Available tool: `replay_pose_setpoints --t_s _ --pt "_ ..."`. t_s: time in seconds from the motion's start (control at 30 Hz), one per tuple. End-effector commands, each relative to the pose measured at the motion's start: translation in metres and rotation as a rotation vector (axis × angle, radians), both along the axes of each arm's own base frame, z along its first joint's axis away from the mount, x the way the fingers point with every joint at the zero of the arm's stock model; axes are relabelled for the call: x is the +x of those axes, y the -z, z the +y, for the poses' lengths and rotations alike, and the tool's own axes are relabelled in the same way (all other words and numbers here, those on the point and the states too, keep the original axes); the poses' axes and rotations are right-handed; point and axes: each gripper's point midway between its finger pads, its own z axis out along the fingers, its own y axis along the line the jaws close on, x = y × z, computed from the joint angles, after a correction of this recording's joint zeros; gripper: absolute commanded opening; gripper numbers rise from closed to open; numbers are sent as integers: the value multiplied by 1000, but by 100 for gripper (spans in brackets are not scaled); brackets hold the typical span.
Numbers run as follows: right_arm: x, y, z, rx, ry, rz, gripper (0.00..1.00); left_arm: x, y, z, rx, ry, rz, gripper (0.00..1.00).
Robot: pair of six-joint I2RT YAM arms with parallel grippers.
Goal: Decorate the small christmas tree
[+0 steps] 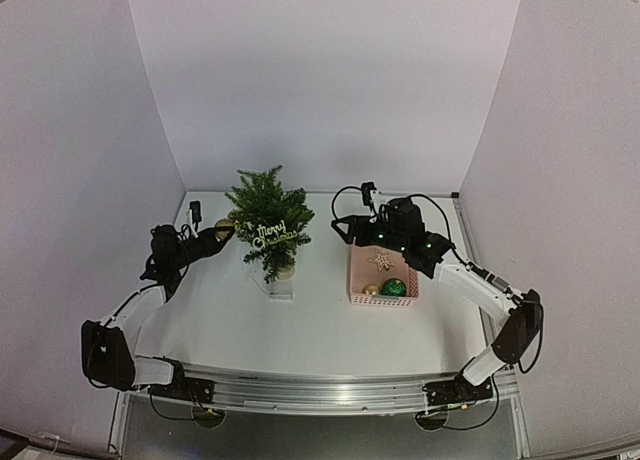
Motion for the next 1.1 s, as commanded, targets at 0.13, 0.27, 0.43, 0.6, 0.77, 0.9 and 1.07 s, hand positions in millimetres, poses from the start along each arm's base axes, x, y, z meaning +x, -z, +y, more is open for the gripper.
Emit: replay_pose_setpoints --t_s 0.13,0.27,0.43,0.6,0.77,0.9,1.07 --pt "2 -15 1 15 -5 -39 68 0 -9 -10 16 17 -49 0" --pt "2 -16 0 15 -3 -40 68 0 -6 -15 32 27 -61 0" --pt "2 -17 0 16 -4 -42 68 -1 -6 -21 41 33 -74 0" --pt "2 -17 -1 16 -1 -42 68 -1 -9 -19 41 23 -77 0" --pt "1 -17 -1 16 -2 -43 68 -6 -22 -16 40 37 -84 0" --pt "0 -19 -2 17 -2 -48 68 0 -32 -1 38 -9 -67 0" --pt "0 -19 -1 15 -5 -52 68 7 -40 2 28 -22 -72 0"
